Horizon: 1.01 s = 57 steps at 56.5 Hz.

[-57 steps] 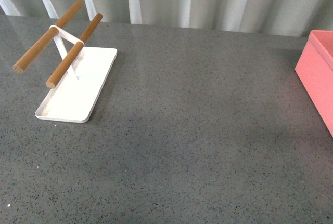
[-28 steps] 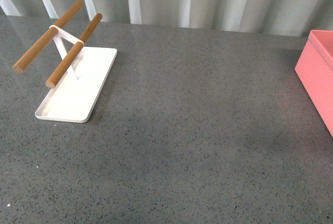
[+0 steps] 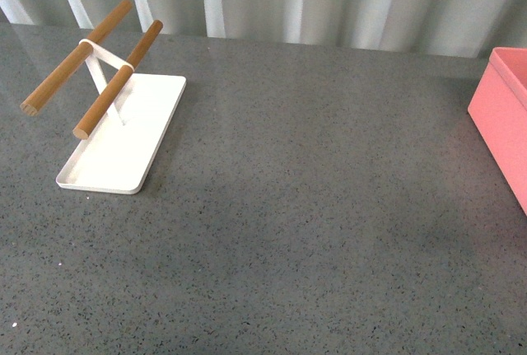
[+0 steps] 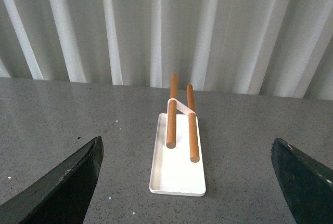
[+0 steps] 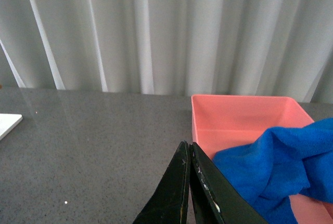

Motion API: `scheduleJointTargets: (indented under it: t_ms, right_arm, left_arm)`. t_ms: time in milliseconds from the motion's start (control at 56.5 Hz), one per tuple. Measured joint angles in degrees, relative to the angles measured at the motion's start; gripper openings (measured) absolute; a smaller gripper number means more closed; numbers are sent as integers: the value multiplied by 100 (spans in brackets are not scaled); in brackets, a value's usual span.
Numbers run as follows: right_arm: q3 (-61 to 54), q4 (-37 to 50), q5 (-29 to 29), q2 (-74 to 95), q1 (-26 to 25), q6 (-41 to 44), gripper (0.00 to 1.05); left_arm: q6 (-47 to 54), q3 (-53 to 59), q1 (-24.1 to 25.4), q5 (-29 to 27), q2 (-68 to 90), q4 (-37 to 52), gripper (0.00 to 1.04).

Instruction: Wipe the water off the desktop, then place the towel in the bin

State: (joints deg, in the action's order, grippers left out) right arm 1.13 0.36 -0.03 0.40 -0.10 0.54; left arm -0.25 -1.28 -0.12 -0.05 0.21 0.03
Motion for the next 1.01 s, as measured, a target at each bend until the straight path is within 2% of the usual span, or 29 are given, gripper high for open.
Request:
scheduleJointTargets:
  t_ms: [230,265,460,707,1008]
  right_arm:
    - [0,-26,0,-15,0,0,3]
    - [0,-26,0,-15,0,0,9]
    - [0,-26,0,-15,0,0,57]
    - [0,-26,0,-15,0,0,98]
    - [0,-26,0,-15,0,-24,98]
  left_arm:
    - [0,0,0,4,-9,0,98]
    - [0,0,0,4,-9,0,98]
    - [0,0,0,4,-9,0,98]
    - [0,0,0,4,-9,0,98]
    - [-2,0,0,4,-9,0,98]
